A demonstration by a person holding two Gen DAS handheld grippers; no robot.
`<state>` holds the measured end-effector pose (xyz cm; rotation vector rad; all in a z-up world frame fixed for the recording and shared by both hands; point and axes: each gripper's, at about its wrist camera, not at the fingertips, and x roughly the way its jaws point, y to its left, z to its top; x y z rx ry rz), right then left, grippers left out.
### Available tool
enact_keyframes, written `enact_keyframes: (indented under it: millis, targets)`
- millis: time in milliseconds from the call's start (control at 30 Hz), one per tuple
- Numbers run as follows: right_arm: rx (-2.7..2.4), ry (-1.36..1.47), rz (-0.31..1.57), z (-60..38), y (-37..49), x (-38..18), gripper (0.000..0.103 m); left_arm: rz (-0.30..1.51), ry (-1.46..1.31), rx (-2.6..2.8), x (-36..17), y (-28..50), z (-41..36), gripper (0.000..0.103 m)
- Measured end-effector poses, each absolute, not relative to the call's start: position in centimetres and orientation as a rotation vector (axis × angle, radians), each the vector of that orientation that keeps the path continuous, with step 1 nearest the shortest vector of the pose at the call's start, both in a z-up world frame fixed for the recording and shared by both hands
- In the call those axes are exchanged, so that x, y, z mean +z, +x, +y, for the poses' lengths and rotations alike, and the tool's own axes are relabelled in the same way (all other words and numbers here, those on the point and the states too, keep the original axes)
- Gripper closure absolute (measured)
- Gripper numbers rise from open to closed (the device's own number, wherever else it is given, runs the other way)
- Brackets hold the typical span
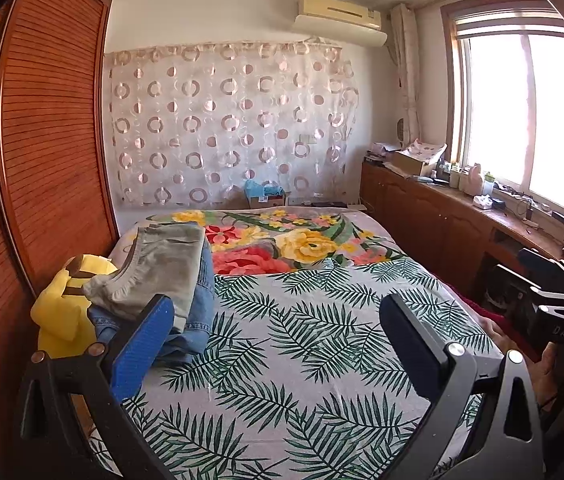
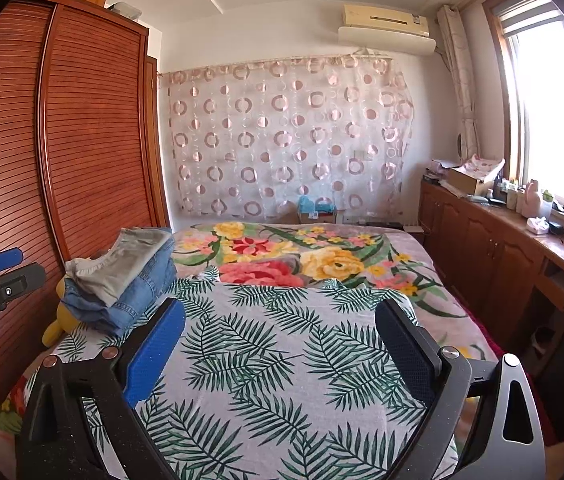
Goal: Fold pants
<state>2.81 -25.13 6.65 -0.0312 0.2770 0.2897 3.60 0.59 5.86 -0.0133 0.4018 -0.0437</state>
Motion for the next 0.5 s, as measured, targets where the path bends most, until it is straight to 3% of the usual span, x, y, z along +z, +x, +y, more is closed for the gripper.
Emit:
enact_keyframes:
  millis: [500]
  targets:
    - [0.29,-0.04,0.276,-25.36,2.97,6.66,0.007,0.405,-0.019,-0.044,5.71,3.71,0.78,0.0]
